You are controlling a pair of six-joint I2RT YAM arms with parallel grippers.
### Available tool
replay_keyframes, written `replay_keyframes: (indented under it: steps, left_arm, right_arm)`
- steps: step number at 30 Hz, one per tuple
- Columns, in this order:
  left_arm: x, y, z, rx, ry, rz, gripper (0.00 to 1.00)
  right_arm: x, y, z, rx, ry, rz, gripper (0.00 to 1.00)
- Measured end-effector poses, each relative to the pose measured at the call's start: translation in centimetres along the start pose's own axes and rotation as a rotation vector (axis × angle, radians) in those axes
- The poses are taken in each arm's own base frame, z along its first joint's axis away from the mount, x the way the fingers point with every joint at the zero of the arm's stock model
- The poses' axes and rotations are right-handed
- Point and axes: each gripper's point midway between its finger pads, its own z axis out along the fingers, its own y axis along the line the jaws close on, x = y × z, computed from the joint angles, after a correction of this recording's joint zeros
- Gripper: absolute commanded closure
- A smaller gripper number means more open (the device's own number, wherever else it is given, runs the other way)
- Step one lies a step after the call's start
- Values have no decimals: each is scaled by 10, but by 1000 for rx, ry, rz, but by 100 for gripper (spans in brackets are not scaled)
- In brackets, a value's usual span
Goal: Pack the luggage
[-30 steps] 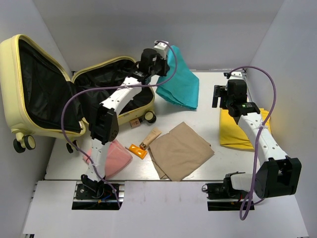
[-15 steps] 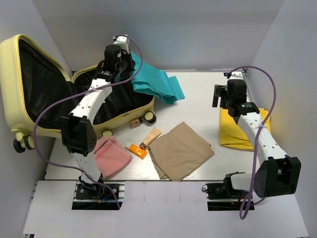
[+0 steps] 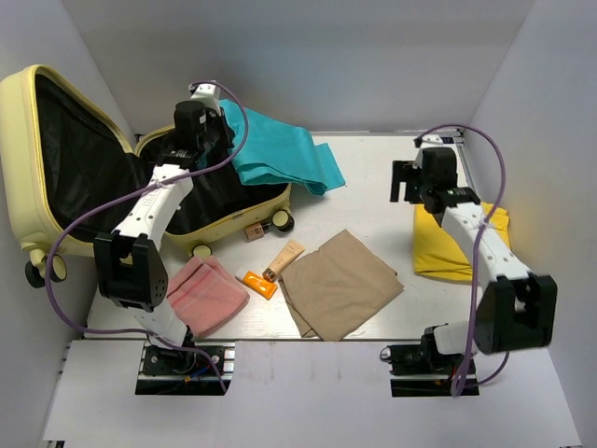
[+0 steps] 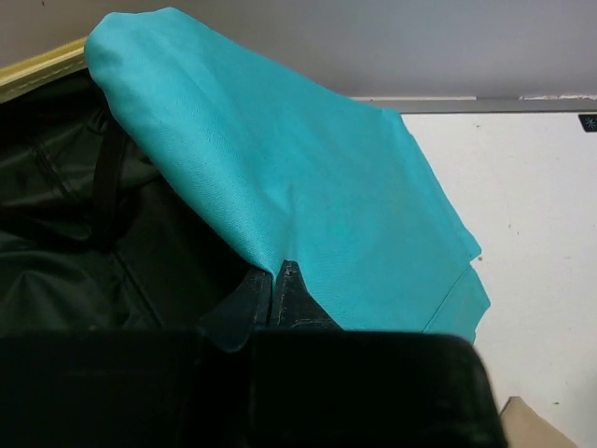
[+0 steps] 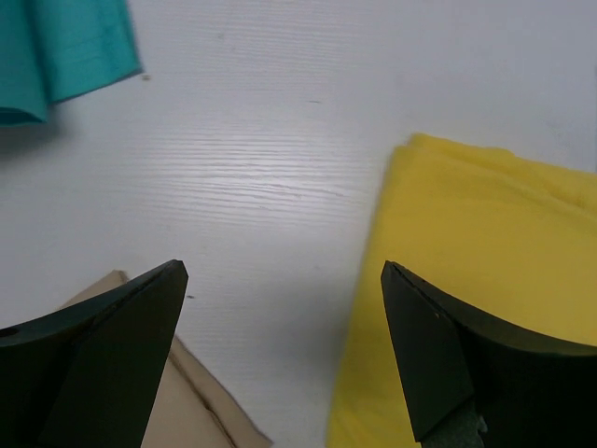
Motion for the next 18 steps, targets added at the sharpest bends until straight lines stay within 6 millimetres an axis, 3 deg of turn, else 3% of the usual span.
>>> replay_keyframes:
  steps: [4,9,12,15,18]
  left_arm:
    - [11,1,0,29,17,-20,100]
    - [13,-6,3,66,6,-37,100]
    - [18,-6,5,73,7,-41,100]
    - [22,-8,5,84,15,-41,100]
    - [24,-10,8,103,15,-42,100]
  right_arm:
    - [-14,52,32,-239,16,9,10]
    - [-80,121,72,-526,-85,78,10]
    - [-115,149,96,-642,-136,125,10]
    - [-124,170,118,-739,-138,184,10]
    - [-105,183,139,-794,-74,246,10]
